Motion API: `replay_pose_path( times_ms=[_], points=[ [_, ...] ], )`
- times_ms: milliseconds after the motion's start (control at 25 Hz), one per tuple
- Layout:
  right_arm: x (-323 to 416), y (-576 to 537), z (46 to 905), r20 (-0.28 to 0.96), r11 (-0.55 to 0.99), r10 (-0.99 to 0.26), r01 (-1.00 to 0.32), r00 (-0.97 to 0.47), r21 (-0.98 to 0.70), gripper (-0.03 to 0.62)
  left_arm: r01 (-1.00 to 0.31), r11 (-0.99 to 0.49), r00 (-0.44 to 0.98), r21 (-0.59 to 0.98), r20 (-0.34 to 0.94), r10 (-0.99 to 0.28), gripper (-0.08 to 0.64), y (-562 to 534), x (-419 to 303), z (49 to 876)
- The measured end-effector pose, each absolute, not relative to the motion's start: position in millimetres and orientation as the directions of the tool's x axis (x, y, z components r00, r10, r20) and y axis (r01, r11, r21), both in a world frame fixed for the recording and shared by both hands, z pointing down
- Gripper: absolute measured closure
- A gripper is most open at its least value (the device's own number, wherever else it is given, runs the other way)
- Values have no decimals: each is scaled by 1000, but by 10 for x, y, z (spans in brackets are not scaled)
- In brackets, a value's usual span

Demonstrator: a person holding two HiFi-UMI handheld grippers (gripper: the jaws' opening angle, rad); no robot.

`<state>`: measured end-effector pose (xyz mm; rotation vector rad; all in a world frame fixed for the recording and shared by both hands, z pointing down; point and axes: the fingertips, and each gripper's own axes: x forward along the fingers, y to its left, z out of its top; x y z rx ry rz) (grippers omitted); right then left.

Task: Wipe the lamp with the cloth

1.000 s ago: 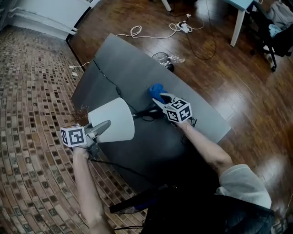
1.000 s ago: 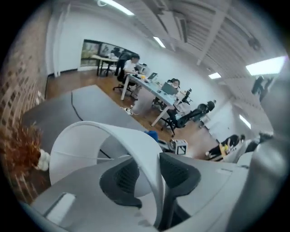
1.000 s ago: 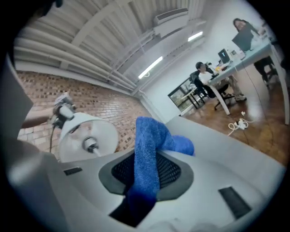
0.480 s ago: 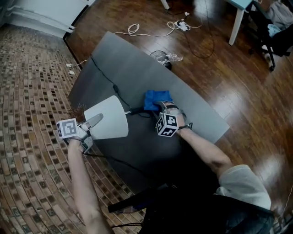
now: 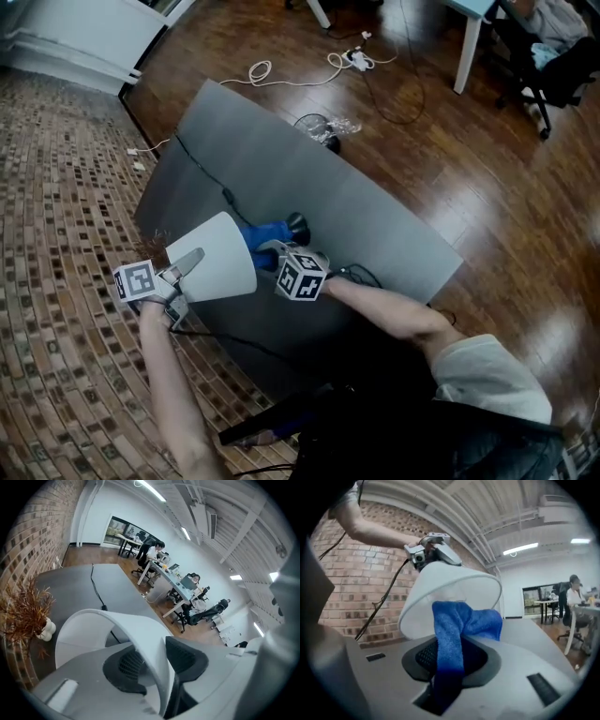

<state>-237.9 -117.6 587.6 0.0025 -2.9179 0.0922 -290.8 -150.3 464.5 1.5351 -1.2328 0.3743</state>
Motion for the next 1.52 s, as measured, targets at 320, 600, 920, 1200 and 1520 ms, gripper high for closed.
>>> replay_pose_path(
  times_ms=[320, 600, 920, 1200, 1520],
  points=[
    [-1630, -1599, 6748, 566, 980, -79, -169, -821, -108, 492, -856, 4, 439, 518, 729, -525, 407, -1544, -2825, 4608],
    [-932, -2202, 6994, 565, 805, -177, -449, -806, -389, 494, -877, -442, 406, 186, 778, -479, 402, -1630, -2231, 4473],
    [-831, -1885, 7079, 620, 875, -67, -345, -782, -340, 492, -322, -925, 185, -202, 945, -270, 390, -1244, -1469, 4560],
    [-463, -2311, 6033, 490, 847, -195, -397, -850, -353, 492, 51, -954, 1, -295, 955, -296, 218, -1134, -1315, 4602],
    [-424, -2095, 5329, 435, 941, -203, -297, -878, -160, 492, -148, -878, 128, -456, 871, -474, 135, -961, -1244, 4184]
  ],
)
